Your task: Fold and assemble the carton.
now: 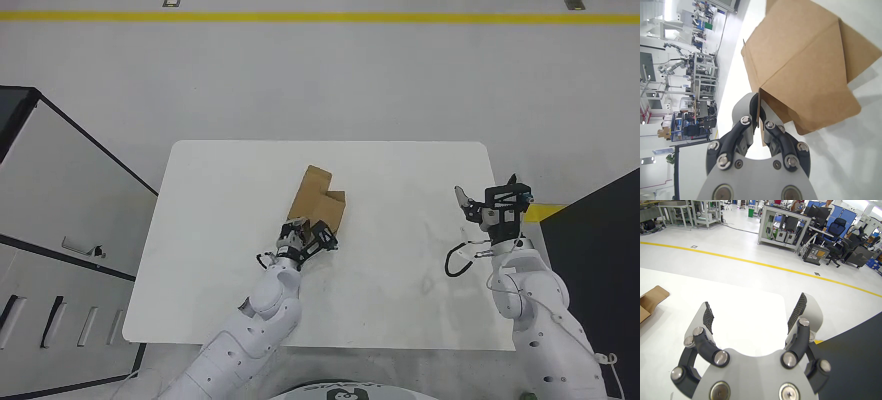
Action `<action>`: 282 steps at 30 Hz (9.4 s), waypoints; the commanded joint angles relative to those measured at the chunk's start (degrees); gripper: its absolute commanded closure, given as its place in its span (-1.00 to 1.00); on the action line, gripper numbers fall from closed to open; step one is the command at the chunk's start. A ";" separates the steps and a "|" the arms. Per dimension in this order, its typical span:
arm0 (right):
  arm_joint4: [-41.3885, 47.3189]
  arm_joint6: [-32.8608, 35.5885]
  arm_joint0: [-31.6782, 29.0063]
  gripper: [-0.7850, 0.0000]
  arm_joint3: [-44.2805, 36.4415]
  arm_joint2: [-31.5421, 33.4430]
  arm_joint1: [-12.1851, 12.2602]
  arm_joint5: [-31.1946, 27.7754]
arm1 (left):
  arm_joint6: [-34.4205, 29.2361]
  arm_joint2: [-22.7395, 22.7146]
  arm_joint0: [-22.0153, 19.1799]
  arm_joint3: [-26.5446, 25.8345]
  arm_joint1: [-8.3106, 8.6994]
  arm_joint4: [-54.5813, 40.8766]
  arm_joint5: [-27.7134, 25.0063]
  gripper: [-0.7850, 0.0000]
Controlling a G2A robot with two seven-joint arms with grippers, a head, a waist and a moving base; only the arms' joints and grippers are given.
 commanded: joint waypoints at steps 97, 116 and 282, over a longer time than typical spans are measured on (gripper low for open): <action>5.62 2.17 0.58 -1.00 -1.57 1.84 0.25 -7.53 | 27.76 -26.54 9.02 -40.30 8.67 -59.92 -49.08 1.00; 30.68 23.02 4.31 -1.00 -5.64 10.15 2.13 -31.20 | 25.86 -27.55 5.06 -42.69 10.74 -30.36 -55.10 1.00; 133.69 83.07 27.55 1.00 16.95 -13.75 6.85 -20.20 | 22.21 -31.39 6.46 -48.29 16.53 -44.57 -48.28 -1.00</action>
